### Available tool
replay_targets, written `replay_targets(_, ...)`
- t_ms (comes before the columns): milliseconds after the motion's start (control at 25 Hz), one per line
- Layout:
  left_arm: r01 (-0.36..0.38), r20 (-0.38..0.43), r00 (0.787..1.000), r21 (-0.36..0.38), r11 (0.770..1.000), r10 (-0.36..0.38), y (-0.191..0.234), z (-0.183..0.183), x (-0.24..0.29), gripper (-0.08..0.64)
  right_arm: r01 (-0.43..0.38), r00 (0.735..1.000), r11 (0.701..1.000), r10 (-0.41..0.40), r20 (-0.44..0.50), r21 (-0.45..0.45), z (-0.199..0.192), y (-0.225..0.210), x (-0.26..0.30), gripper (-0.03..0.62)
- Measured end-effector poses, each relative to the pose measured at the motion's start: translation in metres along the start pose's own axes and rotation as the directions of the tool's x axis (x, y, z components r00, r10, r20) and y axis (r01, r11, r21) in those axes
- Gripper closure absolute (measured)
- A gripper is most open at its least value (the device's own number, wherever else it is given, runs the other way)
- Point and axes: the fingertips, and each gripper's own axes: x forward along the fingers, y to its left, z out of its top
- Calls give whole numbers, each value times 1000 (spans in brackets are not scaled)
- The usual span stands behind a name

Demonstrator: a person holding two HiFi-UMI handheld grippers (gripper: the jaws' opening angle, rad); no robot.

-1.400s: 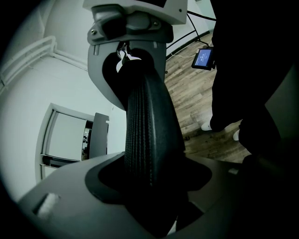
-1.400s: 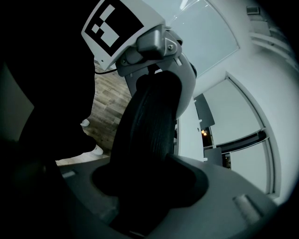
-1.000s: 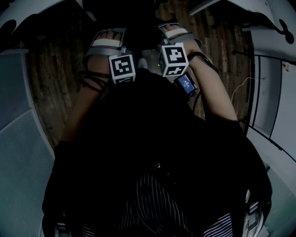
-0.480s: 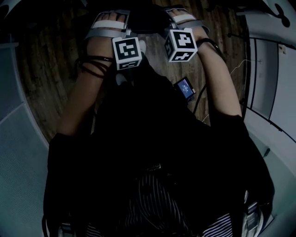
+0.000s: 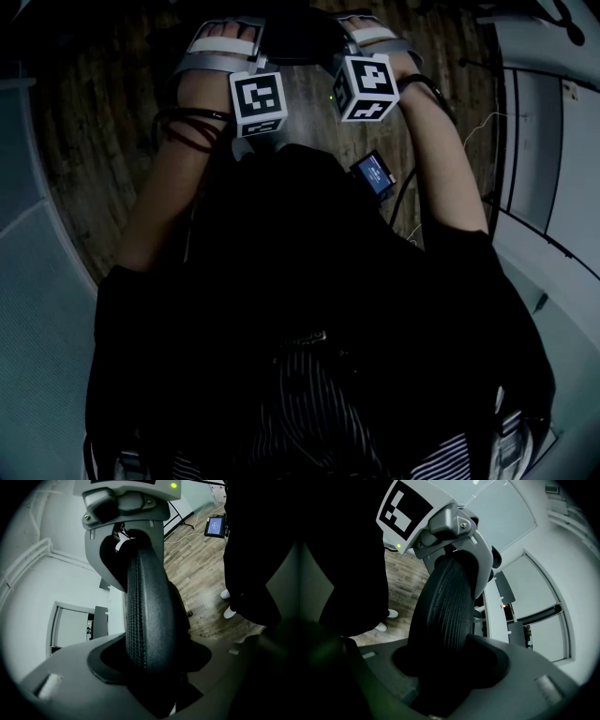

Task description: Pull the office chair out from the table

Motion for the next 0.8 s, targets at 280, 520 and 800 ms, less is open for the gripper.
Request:
replay_targets(280,6,-14,1000,-3,1000,-6,-11,-6,-4,256,31,999,999,-31,19,-12,11,3,0,371)
replay_targets(520,37,5,999,-52,998,-36,-10,-4,-5,189,99,995,995,-98,20,-15,10,-10,0,357)
replay_targets(800,-56,191,974,-315,947,121,23,8,-62,187,101,971,942,-164,175,321,20,-16,-54,354)
